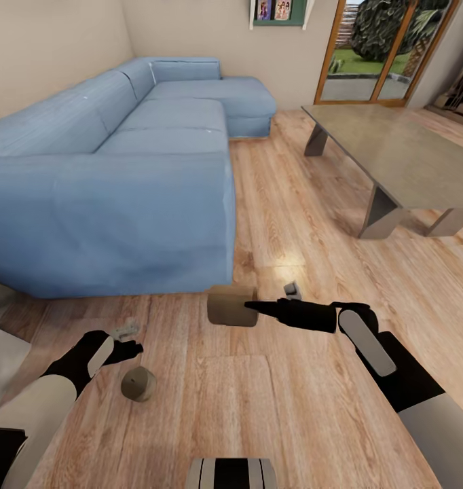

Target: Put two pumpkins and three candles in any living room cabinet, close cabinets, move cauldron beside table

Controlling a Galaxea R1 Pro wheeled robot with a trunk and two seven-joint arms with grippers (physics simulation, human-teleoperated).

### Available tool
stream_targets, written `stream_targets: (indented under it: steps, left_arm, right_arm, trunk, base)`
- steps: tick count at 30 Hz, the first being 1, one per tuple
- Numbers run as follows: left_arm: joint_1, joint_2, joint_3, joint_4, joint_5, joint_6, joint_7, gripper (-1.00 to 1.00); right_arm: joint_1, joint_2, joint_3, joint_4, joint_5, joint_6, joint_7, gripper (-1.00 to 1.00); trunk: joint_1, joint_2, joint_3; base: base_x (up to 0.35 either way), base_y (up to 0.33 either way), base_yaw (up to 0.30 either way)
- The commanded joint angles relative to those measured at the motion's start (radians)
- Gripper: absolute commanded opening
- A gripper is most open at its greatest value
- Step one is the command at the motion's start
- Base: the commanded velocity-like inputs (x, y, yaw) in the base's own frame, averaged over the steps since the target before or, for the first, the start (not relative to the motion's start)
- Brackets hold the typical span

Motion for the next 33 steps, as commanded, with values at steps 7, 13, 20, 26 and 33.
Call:
stream_targets:
  steps: [7, 13, 20, 26, 33]
  left_arm:
    - [0.001, -0.024, -0.008, 0.024, 0.007, -0.005, 0.009, 1.00]
    - [0.001, -0.028, -0.008, 0.027, 0.007, -0.005, 0.009, 1.00]
    - [0.001, -0.028, -0.008, 0.027, 0.007, -0.006, 0.009, 1.00]
    - [0.001, -0.027, -0.008, 0.026, 0.006, -0.014, 0.009, 1.00]
    - [0.001, -0.028, -0.009, 0.050, 0.006, -0.048, 0.009, 1.00]
  right_arm:
    - [-0.001, -0.002, 0.001, 0.006, 0.022, 0.002, 0.040, -1.00]
    - [-0.001, -0.002, 0.001, 0.006, 0.024, 0.002, 0.040, -1.00]
    - [-0.001, -0.002, 0.001, 0.006, 0.024, 0.002, 0.040, -1.00]
    - [-0.001, -0.002, 0.001, 0.006, 0.024, 0.002, 0.040, -1.00]
    - [-0.001, -0.002, 0.001, 0.006, 0.024, 0.002, 0.040, -1.00]
  trunk:
    - [0.001, -0.001, -0.009]
    - [0.001, -0.001, -0.012]
    - [0.002, -0.002, -0.020]
    - [0.002, -0.002, -0.024]
    - [0.005, -0.003, -0.043]
  base:
    - [0.000, 0.000, 0.000]
    - [0.000, 0.000, 0.000]
    - [0.000, 0.000, 0.000]
    - [0.000, 0.000, 0.000]
    - [0.000, 0.000, 0.000]
